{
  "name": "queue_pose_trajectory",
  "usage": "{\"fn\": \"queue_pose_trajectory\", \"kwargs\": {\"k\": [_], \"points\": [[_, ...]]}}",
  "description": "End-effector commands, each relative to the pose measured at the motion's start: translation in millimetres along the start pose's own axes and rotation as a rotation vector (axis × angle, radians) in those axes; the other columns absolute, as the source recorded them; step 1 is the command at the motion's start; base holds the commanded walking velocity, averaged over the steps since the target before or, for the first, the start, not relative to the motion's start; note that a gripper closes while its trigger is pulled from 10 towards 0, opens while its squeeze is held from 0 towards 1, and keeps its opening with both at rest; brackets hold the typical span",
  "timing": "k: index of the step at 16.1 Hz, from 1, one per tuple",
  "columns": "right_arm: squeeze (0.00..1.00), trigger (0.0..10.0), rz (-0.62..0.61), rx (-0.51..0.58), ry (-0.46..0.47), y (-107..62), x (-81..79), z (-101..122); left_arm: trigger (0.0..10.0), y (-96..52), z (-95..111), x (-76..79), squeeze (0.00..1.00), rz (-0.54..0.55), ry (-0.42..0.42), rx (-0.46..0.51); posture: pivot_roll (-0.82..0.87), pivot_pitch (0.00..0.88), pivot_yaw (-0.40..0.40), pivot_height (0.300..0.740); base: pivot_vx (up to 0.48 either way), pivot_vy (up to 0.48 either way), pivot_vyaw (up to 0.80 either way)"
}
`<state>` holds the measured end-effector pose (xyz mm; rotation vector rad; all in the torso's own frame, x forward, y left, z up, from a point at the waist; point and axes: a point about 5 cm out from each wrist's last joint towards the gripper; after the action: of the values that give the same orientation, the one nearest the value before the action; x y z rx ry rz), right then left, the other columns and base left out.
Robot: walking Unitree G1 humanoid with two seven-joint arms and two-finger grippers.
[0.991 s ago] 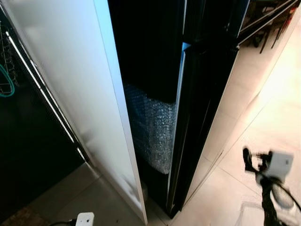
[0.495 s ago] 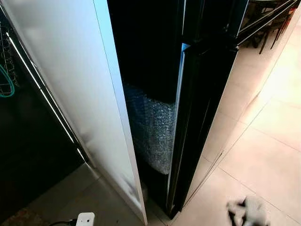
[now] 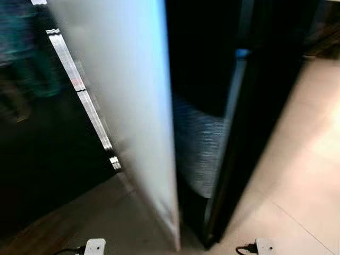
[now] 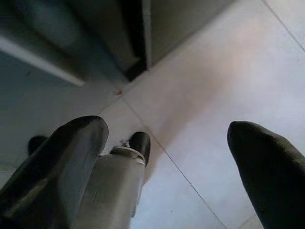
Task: Restocking fridge
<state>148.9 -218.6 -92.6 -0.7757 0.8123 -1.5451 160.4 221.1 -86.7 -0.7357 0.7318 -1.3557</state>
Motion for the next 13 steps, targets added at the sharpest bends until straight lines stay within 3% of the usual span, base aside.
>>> {"fn": "queue_pose_trajectory", "kwargs": {"k": [1,6,13], "points": [[0.0,10.0,0.0,-0.03,-0.002,-0.9,-1.0,-6.7,10.0,-1.4,-4.8,-4.3,0.0,0.003,-0.006,-0.023,-0.12,0.0,0.062,0.74,0.0,0.0,0.8],[0.0,10.0,0.016,-0.063,-0.057,-1.8,-0.4,-11.8,10.0,-1.0,-3.5,-4.1,0.0,-0.004,0.001,-0.026,-0.12,0.0,0.059,0.74,0.0,0.0,0.8],[0.0,10.0,0.028,-0.061,-0.063,-1.0,-1.9,-9.3,10.0,-0.7,-2.8,-3.6,0.0,-0.005,-0.001,-0.023,-0.12,0.0,0.058,0.74,0.0,0.0,0.8]]}}
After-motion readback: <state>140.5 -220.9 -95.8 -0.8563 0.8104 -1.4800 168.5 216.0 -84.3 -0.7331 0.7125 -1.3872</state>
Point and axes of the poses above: a point about 5 cm out from each wrist's last joint towards the gripper, its own y axis pointing out of the wrist towards the gripper, its own z axis along the axis of the wrist's last joint, x = y × z
